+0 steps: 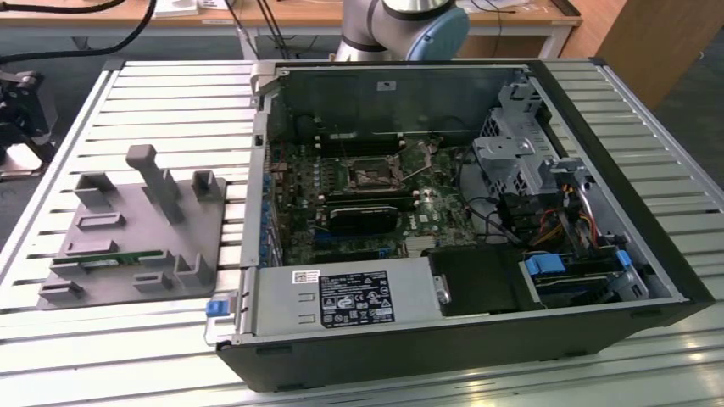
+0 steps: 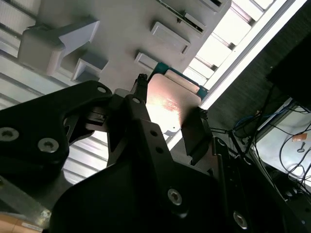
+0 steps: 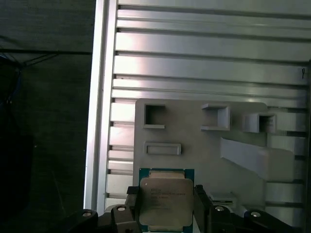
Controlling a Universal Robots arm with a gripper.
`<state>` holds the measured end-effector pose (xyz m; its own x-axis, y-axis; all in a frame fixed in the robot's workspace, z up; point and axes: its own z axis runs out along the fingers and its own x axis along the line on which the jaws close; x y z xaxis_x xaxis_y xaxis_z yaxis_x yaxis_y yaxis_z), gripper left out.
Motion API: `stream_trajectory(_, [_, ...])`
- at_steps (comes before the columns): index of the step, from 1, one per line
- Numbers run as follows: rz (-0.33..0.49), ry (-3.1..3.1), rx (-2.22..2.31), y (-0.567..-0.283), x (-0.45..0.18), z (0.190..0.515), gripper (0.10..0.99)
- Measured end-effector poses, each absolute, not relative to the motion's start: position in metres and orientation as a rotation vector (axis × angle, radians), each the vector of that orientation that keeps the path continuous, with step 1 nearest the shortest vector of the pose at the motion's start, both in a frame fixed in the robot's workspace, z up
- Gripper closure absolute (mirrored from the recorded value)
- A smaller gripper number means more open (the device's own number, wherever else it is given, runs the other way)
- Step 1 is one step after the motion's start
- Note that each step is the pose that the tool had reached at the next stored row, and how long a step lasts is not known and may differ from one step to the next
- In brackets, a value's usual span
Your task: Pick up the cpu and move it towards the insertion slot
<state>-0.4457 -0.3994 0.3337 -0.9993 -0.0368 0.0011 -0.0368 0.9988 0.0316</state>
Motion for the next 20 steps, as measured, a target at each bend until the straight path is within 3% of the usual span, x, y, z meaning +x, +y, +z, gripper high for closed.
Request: stream_trajectory(20, [-0.05, -3.139, 0.058, -0.398, -0.446, 0.382, 0.553])
